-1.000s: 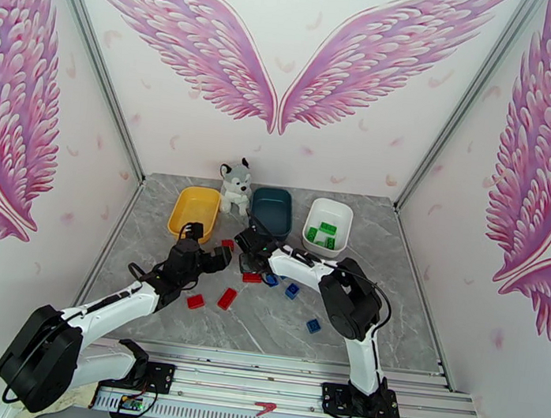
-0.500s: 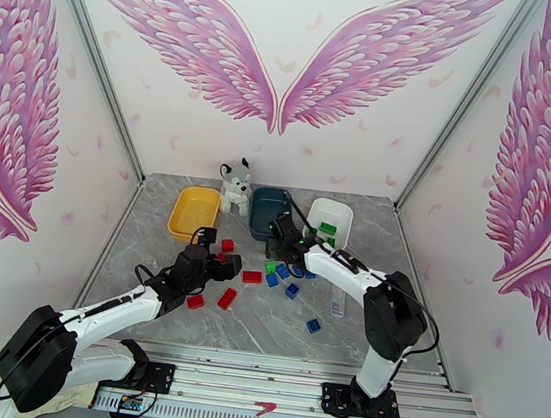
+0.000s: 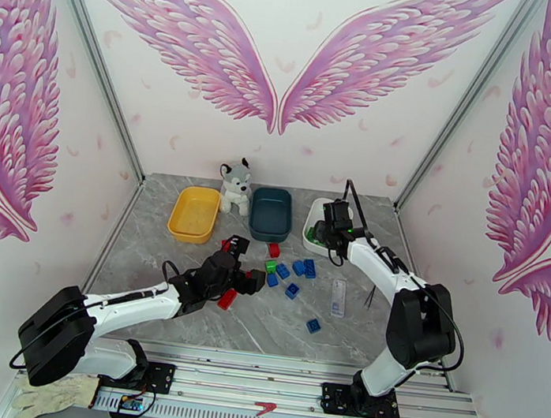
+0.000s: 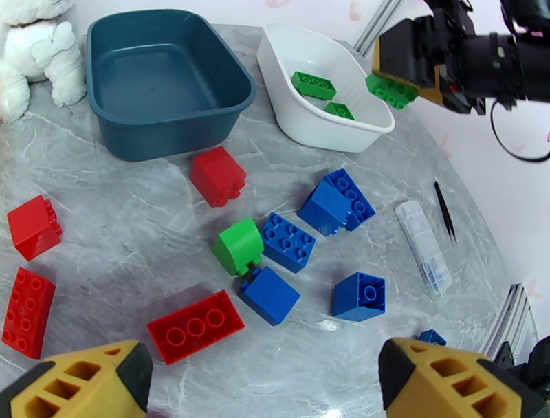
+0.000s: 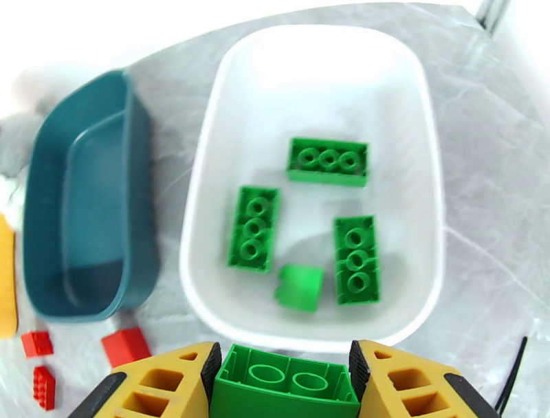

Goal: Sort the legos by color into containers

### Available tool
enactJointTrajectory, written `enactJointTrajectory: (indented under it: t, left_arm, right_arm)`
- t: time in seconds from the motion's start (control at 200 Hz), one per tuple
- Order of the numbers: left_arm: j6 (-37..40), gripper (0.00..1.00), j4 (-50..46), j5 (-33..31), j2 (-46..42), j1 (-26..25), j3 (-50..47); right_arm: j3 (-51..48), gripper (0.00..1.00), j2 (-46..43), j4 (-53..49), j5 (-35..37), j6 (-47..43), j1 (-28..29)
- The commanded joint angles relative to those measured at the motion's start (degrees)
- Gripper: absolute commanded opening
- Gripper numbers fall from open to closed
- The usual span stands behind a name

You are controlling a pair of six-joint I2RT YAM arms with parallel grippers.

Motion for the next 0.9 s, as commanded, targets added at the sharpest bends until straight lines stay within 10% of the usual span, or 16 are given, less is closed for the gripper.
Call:
enactJointTrajectory:
  t: [0.0,0.32,0.895]
  left_arm:
    - [1.7,0.92,-1.7,-1.6,0.1,-0.2,2.1]
    - [3.0,0.91,-3.1,-4.8,0.1,-0.2,2.4]
    - [-4.8,0.88,-0.7,-1.1,-6.1,12.0,-4.3]
  right_arm:
    - [5.5,0.59,3.3,-2.5,1.7,-0.8,-0.6]
    - [-3.4,0.71,-6.1,1.2,-5.7,1.9,1.9]
    - [-5.7,0.54,2.8,0.7,-11.1,-1.7,19.2]
